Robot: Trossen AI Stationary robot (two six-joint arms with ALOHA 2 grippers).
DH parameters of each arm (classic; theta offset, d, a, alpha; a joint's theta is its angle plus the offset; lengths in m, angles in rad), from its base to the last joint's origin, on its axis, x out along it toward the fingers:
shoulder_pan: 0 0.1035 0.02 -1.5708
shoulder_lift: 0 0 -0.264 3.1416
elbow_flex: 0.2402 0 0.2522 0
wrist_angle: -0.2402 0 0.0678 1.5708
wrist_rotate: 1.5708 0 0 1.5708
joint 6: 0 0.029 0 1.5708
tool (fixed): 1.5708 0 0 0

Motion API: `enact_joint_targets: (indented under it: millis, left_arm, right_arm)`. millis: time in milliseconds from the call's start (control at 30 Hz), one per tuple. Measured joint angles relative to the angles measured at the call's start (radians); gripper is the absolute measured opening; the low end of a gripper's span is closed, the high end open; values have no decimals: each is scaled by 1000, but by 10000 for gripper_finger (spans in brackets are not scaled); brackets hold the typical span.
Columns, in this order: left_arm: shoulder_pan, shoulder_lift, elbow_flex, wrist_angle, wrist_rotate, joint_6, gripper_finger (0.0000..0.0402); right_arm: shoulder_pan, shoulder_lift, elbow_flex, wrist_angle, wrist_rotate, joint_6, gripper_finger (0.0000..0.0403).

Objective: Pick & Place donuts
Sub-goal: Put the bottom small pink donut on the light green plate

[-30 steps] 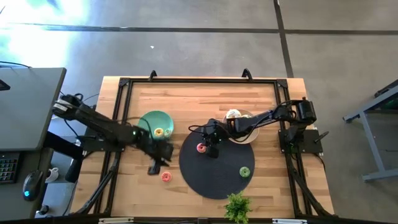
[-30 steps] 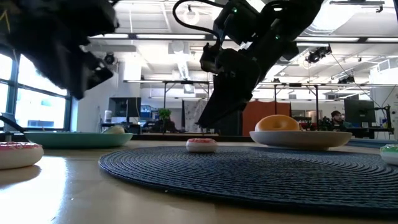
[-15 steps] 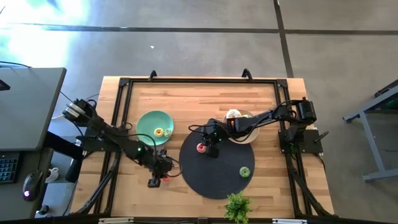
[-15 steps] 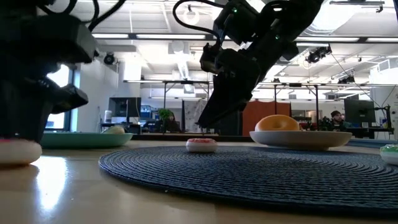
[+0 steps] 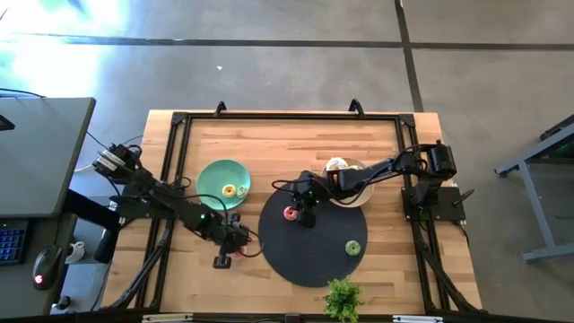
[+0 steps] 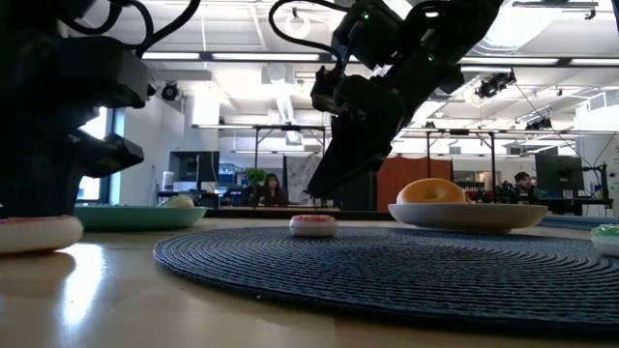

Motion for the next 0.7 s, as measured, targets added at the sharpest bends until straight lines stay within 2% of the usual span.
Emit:
enact_joint_targets:
  millis: [67, 133, 333, 467, 567, 700]
  left_arm:
    - [1, -35, 0, -58, -24, 10, 8]
    - [0, -90, -1, -134, -76, 7, 10]
    - [9, -348, -1, -445, -373, -65, 20]
    - [65, -517, -1, -657, -507, -151, 21]
    - [137, -610, -1, -778, -548, -226, 21]
    - [226, -675, -2, -852, -499, -286, 21]
  right_arm:
    - [0, 0, 0, 1, 0, 0, 137]
    - [0, 0, 0, 3, 0, 0, 137]
    - [0, 0, 0, 6, 1, 10, 137]
    - [0, 6, 0, 6, 7, 23, 137]
    - [1, 18, 0, 1, 44, 24, 137]
    - [0, 38, 0, -5, 74, 25, 137]
